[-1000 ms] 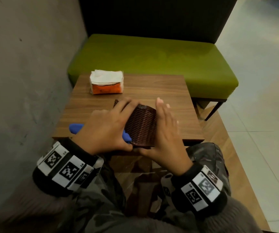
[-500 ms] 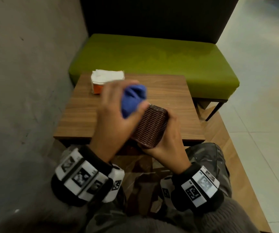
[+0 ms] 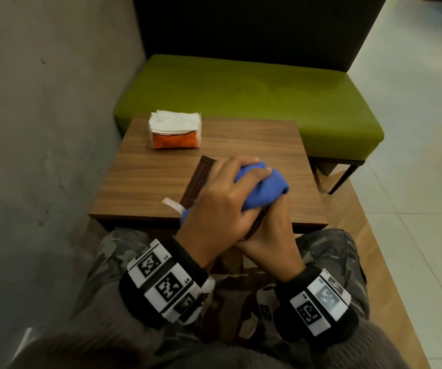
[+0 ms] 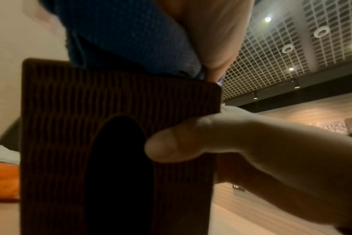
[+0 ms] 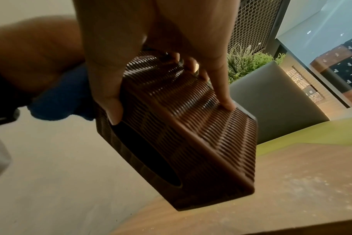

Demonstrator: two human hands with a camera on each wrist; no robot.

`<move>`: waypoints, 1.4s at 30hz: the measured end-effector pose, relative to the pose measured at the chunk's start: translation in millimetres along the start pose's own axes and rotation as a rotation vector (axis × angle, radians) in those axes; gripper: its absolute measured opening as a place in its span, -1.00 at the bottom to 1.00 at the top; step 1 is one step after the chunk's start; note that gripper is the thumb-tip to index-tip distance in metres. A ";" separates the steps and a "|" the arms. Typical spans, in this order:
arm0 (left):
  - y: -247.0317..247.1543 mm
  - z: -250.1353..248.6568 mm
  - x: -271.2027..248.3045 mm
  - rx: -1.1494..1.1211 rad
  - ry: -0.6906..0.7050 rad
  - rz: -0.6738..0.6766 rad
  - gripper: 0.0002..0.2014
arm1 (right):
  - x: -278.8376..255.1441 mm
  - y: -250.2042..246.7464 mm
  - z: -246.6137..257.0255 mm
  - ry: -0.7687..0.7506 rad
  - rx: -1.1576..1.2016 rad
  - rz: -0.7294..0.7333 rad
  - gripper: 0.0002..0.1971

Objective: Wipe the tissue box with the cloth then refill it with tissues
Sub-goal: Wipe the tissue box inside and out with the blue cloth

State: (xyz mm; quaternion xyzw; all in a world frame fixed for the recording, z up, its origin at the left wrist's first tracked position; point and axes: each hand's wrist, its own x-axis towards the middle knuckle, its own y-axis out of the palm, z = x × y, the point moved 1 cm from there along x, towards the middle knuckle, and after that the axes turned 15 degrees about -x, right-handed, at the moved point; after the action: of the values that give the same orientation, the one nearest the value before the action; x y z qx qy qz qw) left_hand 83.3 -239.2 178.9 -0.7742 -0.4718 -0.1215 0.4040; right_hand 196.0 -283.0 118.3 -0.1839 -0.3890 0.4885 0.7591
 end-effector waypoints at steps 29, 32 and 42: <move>-20.8 34.5 -12.0 -0.057 -0.120 -0.134 -0.61 | -3.3 -0.7 -11.5 0.002 0.040 -0.035 0.00; -9.2 19.3 -31.4 0.016 0.087 0.113 -0.56 | -5.6 2.5 -18.9 0.087 0.035 0.068 0.01; -19.5 33.7 -44.6 0.061 0.085 -0.096 -0.55 | 1.0 -9.3 -9.8 0.100 -0.005 -0.016 0.07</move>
State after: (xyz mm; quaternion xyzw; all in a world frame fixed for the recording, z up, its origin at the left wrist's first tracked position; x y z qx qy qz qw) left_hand 37.2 -238.0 141.8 -0.7320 -0.4944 -0.1592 0.4409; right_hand 209.3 -285.4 118.7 -0.2070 -0.3534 0.4718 0.7808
